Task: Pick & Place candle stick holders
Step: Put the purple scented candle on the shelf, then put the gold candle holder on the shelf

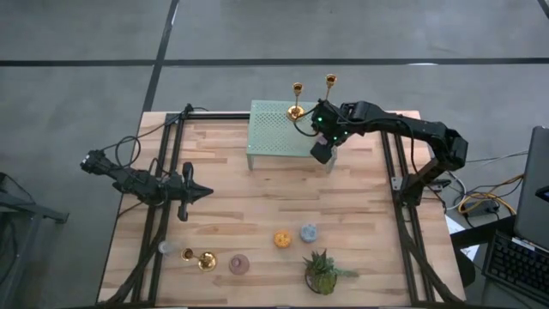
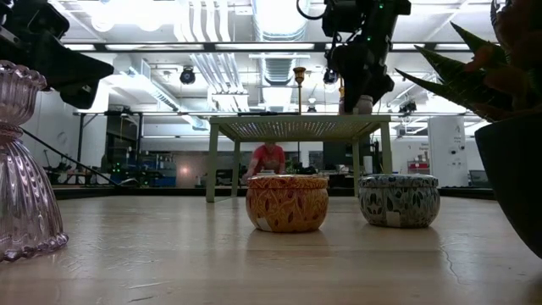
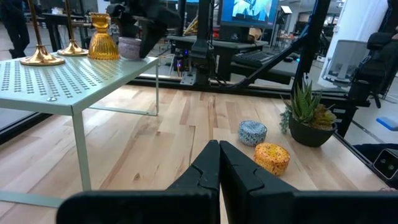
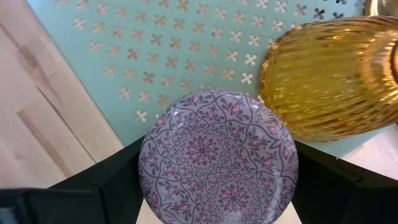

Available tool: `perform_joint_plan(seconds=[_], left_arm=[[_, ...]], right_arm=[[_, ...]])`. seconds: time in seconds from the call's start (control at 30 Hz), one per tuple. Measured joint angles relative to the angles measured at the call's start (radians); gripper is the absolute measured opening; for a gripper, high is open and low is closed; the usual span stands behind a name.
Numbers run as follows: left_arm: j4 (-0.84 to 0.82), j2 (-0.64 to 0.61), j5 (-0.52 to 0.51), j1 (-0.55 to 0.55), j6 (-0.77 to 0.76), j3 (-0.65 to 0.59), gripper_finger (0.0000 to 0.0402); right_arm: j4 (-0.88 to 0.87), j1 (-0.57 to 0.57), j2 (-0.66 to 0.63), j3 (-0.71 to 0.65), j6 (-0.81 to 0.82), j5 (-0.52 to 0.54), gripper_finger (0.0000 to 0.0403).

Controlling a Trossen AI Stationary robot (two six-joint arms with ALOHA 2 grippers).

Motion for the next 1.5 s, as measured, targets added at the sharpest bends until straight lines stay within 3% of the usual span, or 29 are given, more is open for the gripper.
perform_joint_plan(seconds=[0.33,0.73,0.9,1.07,1.23,1.4,1.5], left_arm=[[0.0,0.0,0.0,0.0,0.0,0.0,0.0005],[0.0,0.0,0.0,0.0,0.0,0.0,0.0005],[0.0,0.0,0.0,0.0,0.0,0.0,0.0005],[0.0,0.0,0.0,0.0,0.0,0.0,0.0005],[0.0,0.0,0.0,0.0,0.0,0.0,0.0005],[0.0,0.0,0.0,0.0,0.0,0.0,0.0005],[0.0,0.0,0.0,0.0,0.0,0.0,0.0005]], right_arm=[[0.0,0.0,0.0,-0.002,-0.021,0.001,0.0374],[-0.153,0.01,-0.019,0.111,-0.014,-0.002,0.0377],[-0.2,0.054,-0.037,0.097,-0.005,-0.002,0.0367],[-0.178,0.123,-0.085,0.061,0.017,-0.001,0.0291],[-0.128,0.199,-0.183,0.007,0.048,0.001,0.0171],[0.029,0.306,-0.326,-0.131,0.091,0.001,0.0034],[0.186,0.389,-0.427,-0.247,0.108,0.001,0.0019]])
